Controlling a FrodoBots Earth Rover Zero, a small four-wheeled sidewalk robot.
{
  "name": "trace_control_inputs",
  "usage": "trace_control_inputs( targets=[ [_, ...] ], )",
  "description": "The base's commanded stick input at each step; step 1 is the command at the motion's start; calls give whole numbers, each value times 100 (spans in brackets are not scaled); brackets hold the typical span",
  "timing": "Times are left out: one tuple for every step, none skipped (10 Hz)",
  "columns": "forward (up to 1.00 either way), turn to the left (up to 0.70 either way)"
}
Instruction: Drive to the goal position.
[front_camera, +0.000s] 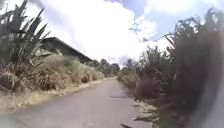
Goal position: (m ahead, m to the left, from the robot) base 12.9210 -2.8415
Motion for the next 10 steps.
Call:
trace_control_inputs(
  targets=[
    [70, 0],
    [70, 0],
    [70, 0],
    [70, 0],
    [70, 0],
    [70, 0],
    [70, 0],
    [70, 0],
    [70, 0],
    [70, 0]
  ],
)
